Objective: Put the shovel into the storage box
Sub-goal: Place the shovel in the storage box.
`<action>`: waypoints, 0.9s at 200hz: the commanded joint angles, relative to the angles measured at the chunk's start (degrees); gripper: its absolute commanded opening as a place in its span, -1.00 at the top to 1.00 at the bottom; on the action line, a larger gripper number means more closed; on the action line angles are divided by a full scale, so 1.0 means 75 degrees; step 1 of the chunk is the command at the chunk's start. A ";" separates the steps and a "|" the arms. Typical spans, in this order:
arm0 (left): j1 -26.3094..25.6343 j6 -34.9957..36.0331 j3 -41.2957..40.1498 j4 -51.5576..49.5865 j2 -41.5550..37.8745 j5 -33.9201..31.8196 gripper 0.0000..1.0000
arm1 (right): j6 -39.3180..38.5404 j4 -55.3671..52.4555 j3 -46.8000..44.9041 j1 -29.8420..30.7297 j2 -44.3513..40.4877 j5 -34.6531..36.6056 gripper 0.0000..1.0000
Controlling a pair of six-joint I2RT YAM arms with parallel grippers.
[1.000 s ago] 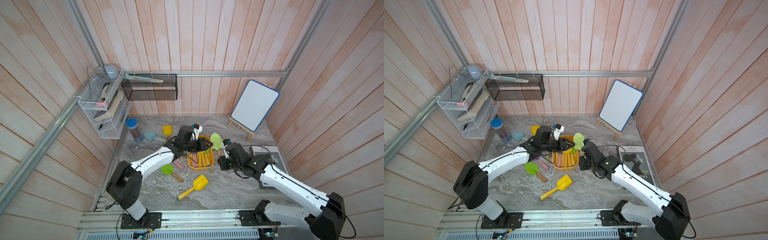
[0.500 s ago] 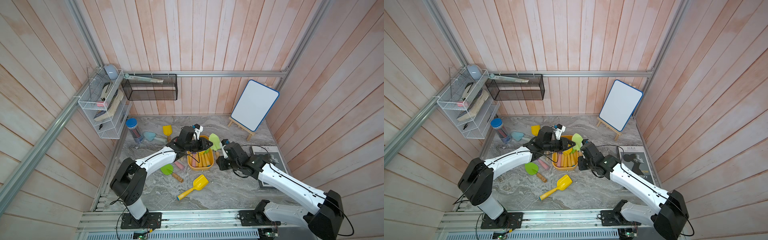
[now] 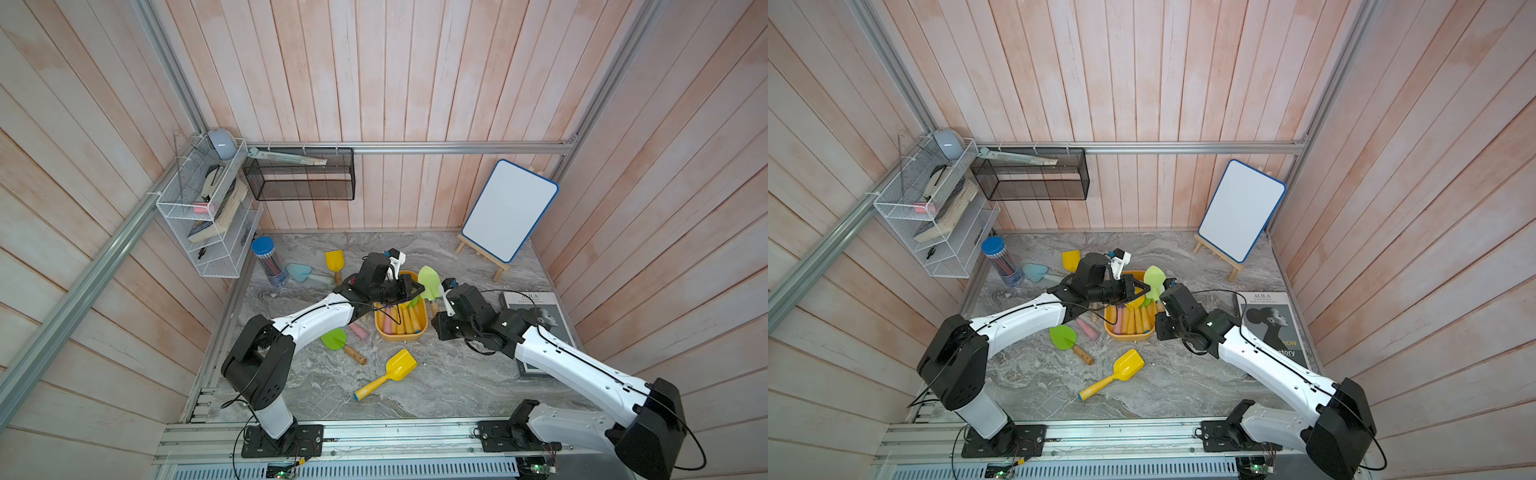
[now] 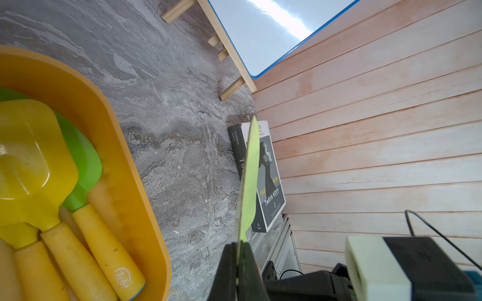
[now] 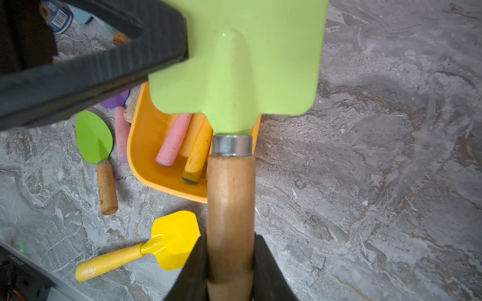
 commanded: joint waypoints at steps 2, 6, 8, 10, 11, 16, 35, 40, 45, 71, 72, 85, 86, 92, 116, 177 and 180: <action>0.0027 0.0495 0.0026 -0.0350 0.0088 -0.0348 1.00 | -0.0051 0.0127 0.0222 0.0029 -0.0041 -0.0056 0.40; 0.0042 0.0525 0.0047 -0.0400 0.0093 -0.0353 1.00 | -0.0051 0.0118 0.0205 0.0029 -0.0058 -0.0052 0.35; 0.0053 0.0543 0.0058 -0.0430 0.0091 -0.0363 1.00 | -0.0051 0.0115 0.0201 0.0029 -0.0059 -0.0053 0.33; 0.0056 0.0559 0.0076 -0.0443 0.0090 -0.0371 1.00 | -0.0051 0.0108 0.0203 0.0029 -0.0068 -0.0056 0.32; 0.0062 0.0568 0.0083 -0.0451 0.0086 -0.0372 1.00 | -0.0051 0.0105 0.0207 0.0029 -0.0070 -0.0056 0.31; 0.0088 0.0618 0.0094 -0.0517 0.0072 -0.0393 1.00 | -0.0051 0.0104 0.0197 0.0029 -0.0088 -0.0047 0.29; 0.0234 0.0822 0.0171 -0.0781 0.0025 -0.0470 1.00 | -0.0063 0.0118 0.0131 0.0029 -0.0173 -0.0043 0.25; 0.0281 0.0883 0.0183 -0.0862 0.0014 -0.0489 1.00 | -0.0073 0.0140 0.0088 0.0029 -0.0183 -0.0036 0.25; 0.0324 0.0948 0.0203 -0.0942 0.0001 -0.0509 1.00 | -0.0074 0.0138 0.0061 0.0029 -0.0198 -0.0034 0.24; 0.0609 0.1271 0.0197 -0.1334 -0.0059 -0.0661 1.00 | -0.0086 0.0148 -0.0037 0.0028 -0.0166 -0.0069 0.24; 0.0620 0.1281 0.0196 -0.1336 -0.0065 -0.0670 1.00 | -0.0092 0.0149 -0.0042 0.0028 -0.0159 -0.0080 0.24; 0.0752 0.1442 0.0207 -0.1513 -0.0062 -0.0738 1.00 | -0.0106 0.0165 -0.0079 0.0029 -0.0121 -0.0099 0.24; 0.0762 0.1461 0.0213 -0.1519 -0.0066 -0.0738 1.00 | -0.0108 0.0163 -0.0075 0.0029 -0.0119 -0.0102 0.24; 0.0807 0.1526 0.0235 -0.1587 -0.0054 -0.0773 1.00 | -0.0109 0.0174 -0.0082 0.0029 -0.0109 -0.0104 0.24; 0.0963 0.1790 0.0309 -0.1747 0.0043 -0.0902 1.00 | -0.0150 0.0224 -0.0089 0.0029 -0.0036 -0.0154 0.24; 0.1214 0.2206 0.0427 -0.1525 0.0495 -0.0960 1.00 | -0.0215 0.0244 -0.0091 0.0029 0.0122 -0.0189 0.23; 0.1222 0.2238 0.0447 -0.1536 0.0526 -0.0970 1.00 | -0.0215 0.0243 -0.0093 0.0029 0.0130 -0.0192 0.23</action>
